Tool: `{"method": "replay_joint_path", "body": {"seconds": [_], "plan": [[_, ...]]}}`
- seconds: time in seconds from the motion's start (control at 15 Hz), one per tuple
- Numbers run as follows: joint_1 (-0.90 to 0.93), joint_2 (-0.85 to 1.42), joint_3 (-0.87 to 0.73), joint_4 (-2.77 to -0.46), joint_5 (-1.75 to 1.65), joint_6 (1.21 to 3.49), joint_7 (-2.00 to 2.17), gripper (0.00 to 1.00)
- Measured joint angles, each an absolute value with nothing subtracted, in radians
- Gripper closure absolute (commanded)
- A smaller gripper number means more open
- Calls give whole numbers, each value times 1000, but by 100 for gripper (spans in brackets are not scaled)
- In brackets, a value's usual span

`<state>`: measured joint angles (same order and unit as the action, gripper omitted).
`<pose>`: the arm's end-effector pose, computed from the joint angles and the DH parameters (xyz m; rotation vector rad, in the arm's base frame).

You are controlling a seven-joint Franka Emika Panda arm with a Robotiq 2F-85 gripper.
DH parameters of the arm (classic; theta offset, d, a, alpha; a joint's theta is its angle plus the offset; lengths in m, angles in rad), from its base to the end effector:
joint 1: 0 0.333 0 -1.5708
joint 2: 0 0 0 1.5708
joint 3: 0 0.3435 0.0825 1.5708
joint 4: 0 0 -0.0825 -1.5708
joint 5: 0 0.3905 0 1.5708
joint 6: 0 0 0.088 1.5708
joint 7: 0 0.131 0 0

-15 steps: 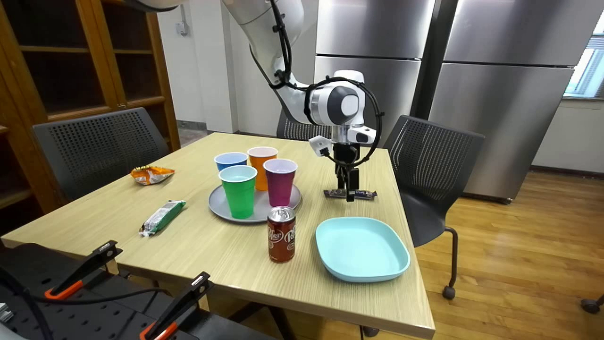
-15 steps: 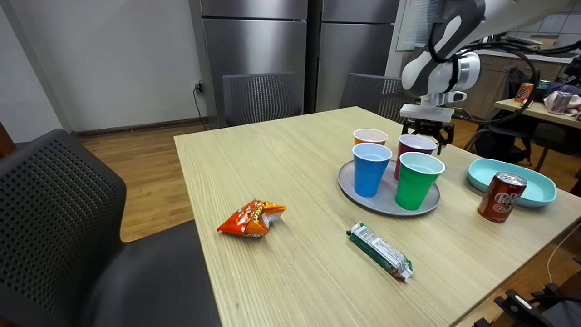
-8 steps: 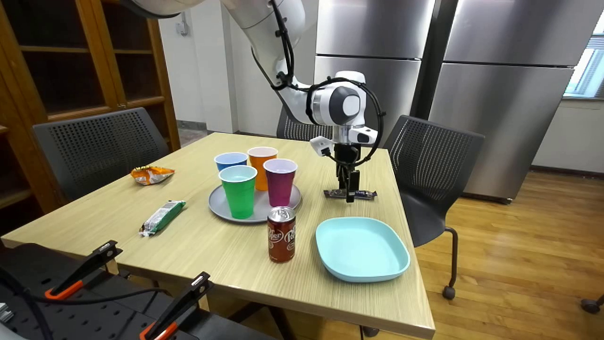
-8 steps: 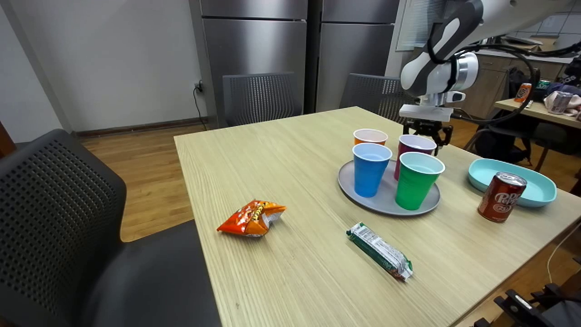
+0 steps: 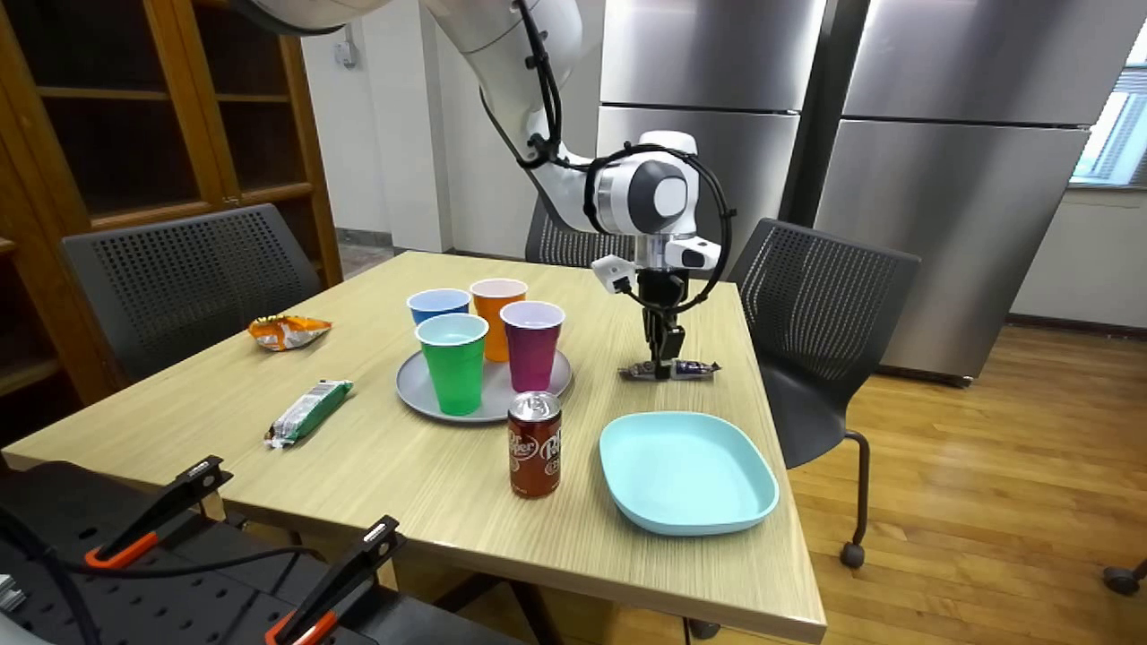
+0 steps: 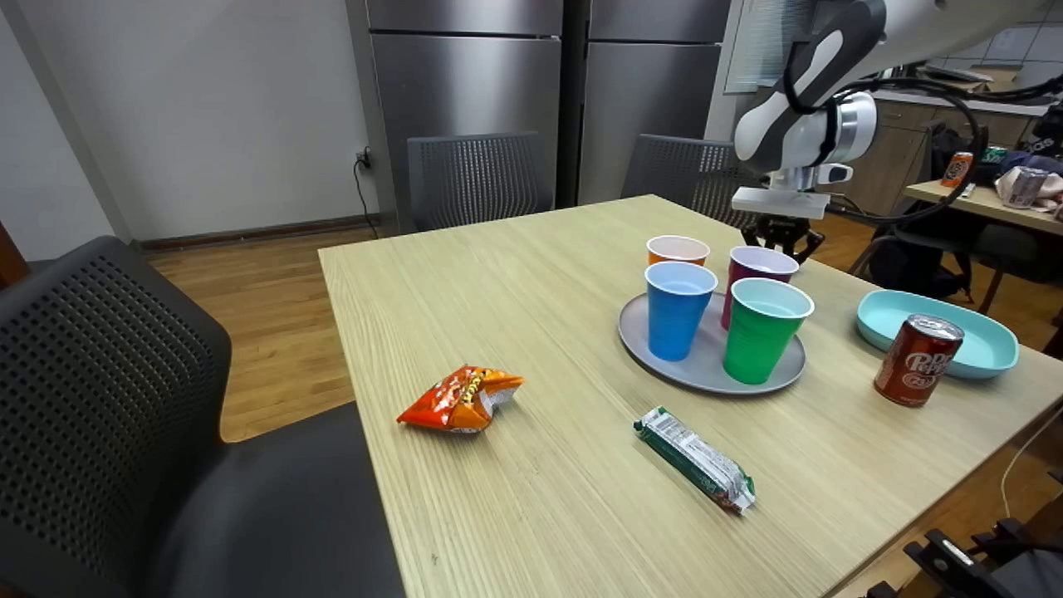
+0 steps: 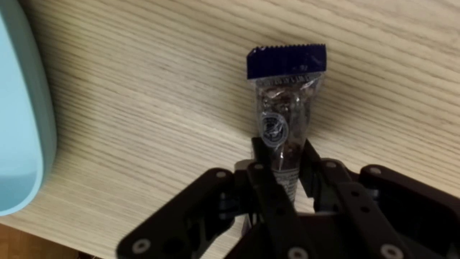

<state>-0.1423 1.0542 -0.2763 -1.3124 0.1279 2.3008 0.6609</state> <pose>0.7106 -0.2614 0.0919 2.5990 -1.4802 -0.0149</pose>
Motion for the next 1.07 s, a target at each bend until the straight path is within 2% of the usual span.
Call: {"method": "replay_joint_path", "body": {"seconds": [1.07], "plan": [[-154,995,-292,-1354,119,2305,640,95]]}}
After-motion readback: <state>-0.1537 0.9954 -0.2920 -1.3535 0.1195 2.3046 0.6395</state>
